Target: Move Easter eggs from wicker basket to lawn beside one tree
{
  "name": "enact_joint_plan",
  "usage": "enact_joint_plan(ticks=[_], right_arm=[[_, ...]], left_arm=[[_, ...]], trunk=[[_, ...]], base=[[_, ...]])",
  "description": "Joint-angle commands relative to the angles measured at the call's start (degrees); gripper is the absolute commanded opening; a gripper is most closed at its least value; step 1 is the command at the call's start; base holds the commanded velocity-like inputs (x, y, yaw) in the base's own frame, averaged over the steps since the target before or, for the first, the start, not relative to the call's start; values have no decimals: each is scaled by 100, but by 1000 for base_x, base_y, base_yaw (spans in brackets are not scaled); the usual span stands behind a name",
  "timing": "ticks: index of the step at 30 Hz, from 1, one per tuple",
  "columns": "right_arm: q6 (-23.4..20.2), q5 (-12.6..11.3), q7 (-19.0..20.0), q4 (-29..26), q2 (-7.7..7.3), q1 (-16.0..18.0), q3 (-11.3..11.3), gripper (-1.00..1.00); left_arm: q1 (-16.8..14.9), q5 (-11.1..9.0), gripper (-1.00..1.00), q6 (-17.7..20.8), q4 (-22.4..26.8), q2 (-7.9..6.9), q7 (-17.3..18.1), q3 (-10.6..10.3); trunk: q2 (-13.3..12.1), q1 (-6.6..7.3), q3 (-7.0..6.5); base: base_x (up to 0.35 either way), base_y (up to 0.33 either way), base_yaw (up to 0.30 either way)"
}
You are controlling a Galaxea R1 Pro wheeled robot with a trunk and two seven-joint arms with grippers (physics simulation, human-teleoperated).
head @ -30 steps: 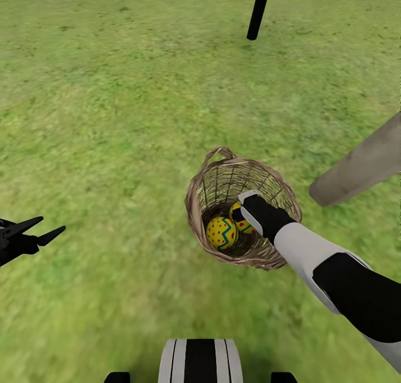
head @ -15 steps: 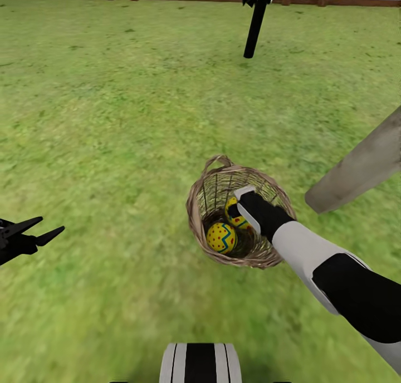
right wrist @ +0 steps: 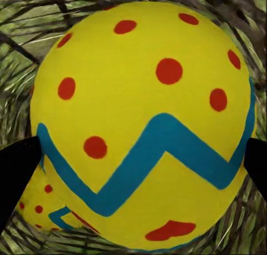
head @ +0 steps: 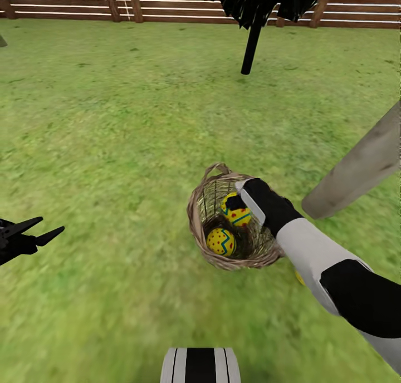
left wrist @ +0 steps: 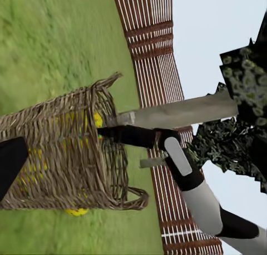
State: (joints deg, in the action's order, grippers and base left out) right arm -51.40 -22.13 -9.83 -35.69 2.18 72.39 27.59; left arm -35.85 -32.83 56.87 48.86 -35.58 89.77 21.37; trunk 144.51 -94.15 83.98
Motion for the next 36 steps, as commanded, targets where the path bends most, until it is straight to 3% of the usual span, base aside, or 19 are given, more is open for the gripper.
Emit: enact_joint_plan(ticks=[1,4,8,11,13,15,16,17,18,19,20,22,24,25,28,30,33,35,36], right_arm=[[-158,-64,-54,-289,-50,-90,-43,-100],[-588,-81,-47,-1838,-319,-759,-206,-100],[-668,-88,-54,-3671,-583,-1958,-595,-100],[-663,-76,-52,-4492,-716,-2779,-636,-100],[-651,-81,91,-4718,-739,-3218,-798,-100],[-644,-79,1260,-4801,-759,-3492,-1479,-100],[-639,-75,2452,-4808,-882,-3579,-1916,-100],[-632,-68,3389,-4804,-1021,-3607,-2254,-100],[-624,-65,4221,-4800,-1113,-3622,-2752,-100],[-616,-64,4787,-4803,-1143,-3656,-3290,-100],[-611,-64,5225,-4805,-1154,-3681,-3620,-100],[-615,-59,5923,-4800,-1161,-3696,-4032,-100],[-617,-63,6343,-4799,-1161,-3704,-4406,-100],[-619,-58,6473,-4798,-1164,-3717,-4482,-100],[-618,-61,6775,-4798,-1173,-3966,-4529,-100],[-617,-56,7248,-4786,-1195,-4138,-4618,-100],[-617,-55,7936,-4750,-1235,-4365,-5175,-100],[-617,-26,8030,-4734,-1237,-4445,-5246,-100],[-617,-12,8042,-4730,-1237,-4455,-5261,-100]], left_arm=[[-1,5,100,61,0,-1,23,-1],[-1,5,100,61,-1,-1,23,-1],[-1,1,100,61,-7,6,23,-1],[-1,1,100,61,-10,7,23,-1],[-1,3,100,62,-14,8,23,-1],[-1,4,100,61,-19,8,23,-1],[-1,4,100,61,-19,13,23,-1],[-1,5,100,61,-18,19,23,-1],[-1,5,100,61,-18,23,23,-1],[-1,5,100,61,-17,26,23,-5],[-1,5,100,61,-17,31,23,-8],[-1,5,100,61,-11,33,23,-12],[-1,5,100,61,-9,34,23,-18],[-1,5,100,61,-10,34,23,-19],[-1,5,100,61,-9,36,23,-19],[-1,-2,100,61,-4,73,23,-19],[-1,-4,100,61,10,143,23,-27],[-1,-4,100,61,31,160,23,-78],[-1,-6,100,61,53,159,23,-213]], trunk=[[0,3,-19],[-4,10,-85],[-10,21,-174],[-14,28,-240],[-16,34,-285],[-19,39,-329],[-20,41,-351],[-22,44,-373],[-23,46,-395],[-24,49,-417],[-26,52,-440],[-28,57,-484],[-31,62,-528],[-32,65,-550],[-36,72,-617],[-39,77,-661],[-43,85,-728],[-46,90,-772],[-47,93,-794]], base=[[-6,0,0],[-1,0,0],[0,0,0],[0,0,0],[0,0,0],[0,0,0],[0,0,0],[0,0,0],[0,0,0],[0,0,0],[0,0,0],[0,0,0],[0,0,0],[-19,0,0],[-240,0,0],[-330,0,0],[-339,0,0],[-254,0,0],[-72,0,0]])
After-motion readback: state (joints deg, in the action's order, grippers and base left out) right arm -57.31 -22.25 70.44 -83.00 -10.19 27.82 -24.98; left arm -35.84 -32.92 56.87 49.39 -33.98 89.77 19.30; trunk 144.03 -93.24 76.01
